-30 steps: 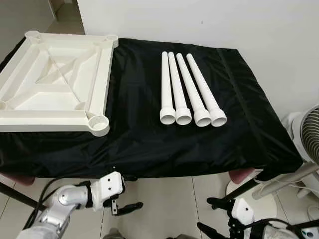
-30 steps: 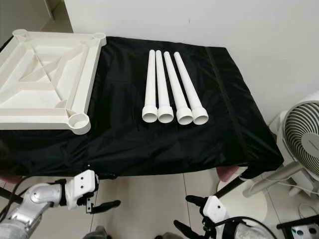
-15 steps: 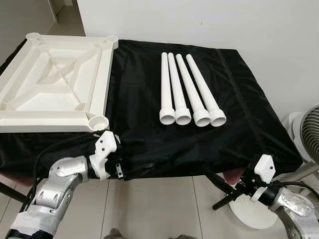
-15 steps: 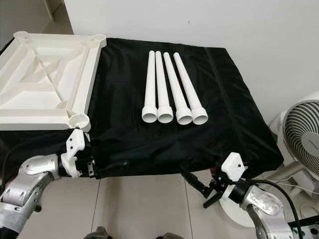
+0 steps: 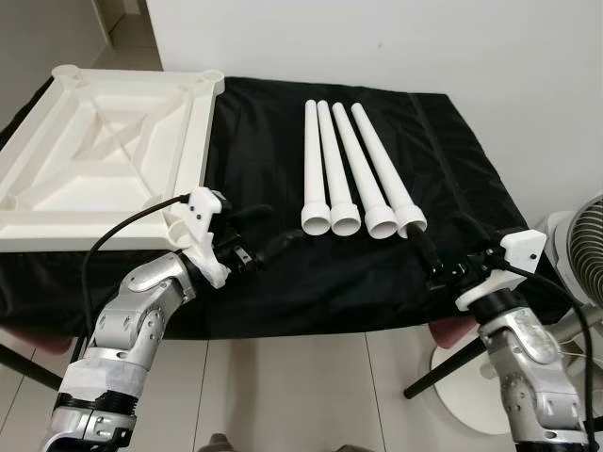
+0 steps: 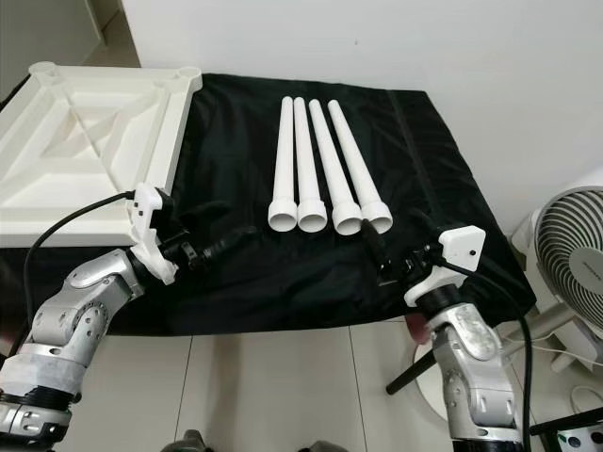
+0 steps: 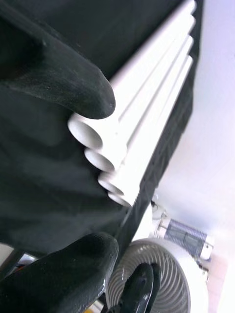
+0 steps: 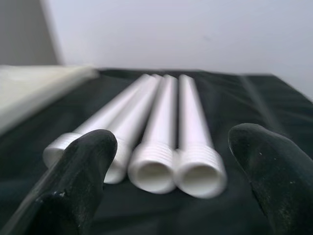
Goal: Building children table
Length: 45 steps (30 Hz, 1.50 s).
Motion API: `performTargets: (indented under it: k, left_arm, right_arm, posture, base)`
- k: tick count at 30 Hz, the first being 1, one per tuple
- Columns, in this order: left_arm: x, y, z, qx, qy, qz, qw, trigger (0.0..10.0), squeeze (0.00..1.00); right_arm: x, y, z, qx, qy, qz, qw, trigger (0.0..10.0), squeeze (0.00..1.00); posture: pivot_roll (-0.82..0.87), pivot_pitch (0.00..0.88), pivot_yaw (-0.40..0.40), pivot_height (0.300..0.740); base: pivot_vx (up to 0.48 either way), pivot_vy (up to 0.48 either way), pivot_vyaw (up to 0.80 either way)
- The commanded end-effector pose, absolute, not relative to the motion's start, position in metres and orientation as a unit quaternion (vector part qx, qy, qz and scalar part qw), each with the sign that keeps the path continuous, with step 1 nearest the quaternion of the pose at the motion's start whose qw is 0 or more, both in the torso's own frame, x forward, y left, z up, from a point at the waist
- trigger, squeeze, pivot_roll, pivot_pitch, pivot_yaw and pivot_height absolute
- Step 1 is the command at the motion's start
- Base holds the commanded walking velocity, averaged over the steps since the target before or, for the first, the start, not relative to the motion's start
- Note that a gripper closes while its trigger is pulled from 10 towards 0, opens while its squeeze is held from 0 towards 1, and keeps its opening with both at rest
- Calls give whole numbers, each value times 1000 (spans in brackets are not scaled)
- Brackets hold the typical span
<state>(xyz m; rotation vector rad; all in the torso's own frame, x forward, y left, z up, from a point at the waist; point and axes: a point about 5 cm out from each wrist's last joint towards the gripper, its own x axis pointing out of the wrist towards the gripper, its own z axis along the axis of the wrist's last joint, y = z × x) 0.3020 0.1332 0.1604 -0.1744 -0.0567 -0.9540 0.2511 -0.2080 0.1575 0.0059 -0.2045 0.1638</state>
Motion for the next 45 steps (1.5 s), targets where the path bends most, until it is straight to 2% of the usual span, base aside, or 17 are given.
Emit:
performTargets:
  k: [1, 5, 6, 7, 9, 13, 17, 25, 28, 33, 37, 45]
  left_arm:
    - [307, 134, 158, -90, -19, -437, 895, 10000, 0]
    - [319, 136, 157, -97, -6, -403, 910, 10000, 0]
    - [328, 138, 158, -83, -2, -372, 924, 10000, 0]
    - [328, 138, 158, -83, -2, -372, 924, 10000, 0]
    - [342, 139, 164, -43, -7, -318, 947, 10000, 0]
    - [351, 138, 168, -27, -11, -287, 958, 10000, 0]
    - [357, 136, 174, -21, -43, -221, 974, 10000, 0]
    - [361, 121, 176, 5, -59, -210, 976, 10000, 0]
    - [361, 116, 179, 25, -90, -222, 971, 10000, 0]
    - [366, 116, 177, 21, -81, -200, 976, 10000, 0]
    - [369, 117, 180, 15, -88, -191, 977, 10000, 0]
    - [372, 128, 181, -23, -88, -190, 978, 10000, 0]
  right_arm:
    - [255, -210, 158, -7, -102, 56, 993, 10000, 0]
    - [259, -212, 163, 6, -119, 3, 993, 10000, 0]
    - [260, -213, 165, 12, -125, -28, 992, 10000, 0]
    - [260, -213, 165, 12, -125, -28, 992, 10000, 0]
    - [263, -211, 167, -8, -129, -52, 990, 10000, 0]
    - [266, -207, 168, -28, -128, -58, 990, 10000, 0]
    - [266, -203, 170, -29, -133, -88, 987, 10000, 0]
    - [271, -200, 169, -54, -134, -78, 986, 10000, 0]
    - [275, -200, 171, -69, -140, -79, 985, 10000, 0]
    - [280, -199, 171, -101, -146, -85, 980, 10000, 0]
    - [280, -195, 171, -72, -148, -92, 982, 10000, 0]
    - [280, -190, 169, -71, -150, -101, 981, 10000, 0]
  posture:
    - [50, 0, -10, 740]
    - [41, 0, 3, 740]
    - [41, 0, 3, 740]
    - [41, 0, 3, 740]
    - [36, 0, 10, 740]
    - [22, 0, 15, 740]
    - [8, 0, 18, 740]
    - [25, 0, 5, 740]
    - [26, 0, 5, 740]
    - [45, 0, -11, 740]
    - [48, 0, 3, 740]
    - [44, 0, 26, 740]
  base:
    - [0, 0, 0]
    - [0, 0, 0]
    - [0, 0, 0]
    - [0, 0, 0]
    - [0, 0, 0]
    - [0, 0, 0]
    - [0, 0, 0]
    - [0, 0, 0]
    - [0, 0, 0]
    - [0, 0, 0]
    - [0, 0, 0]
    - [0, 0, 0]
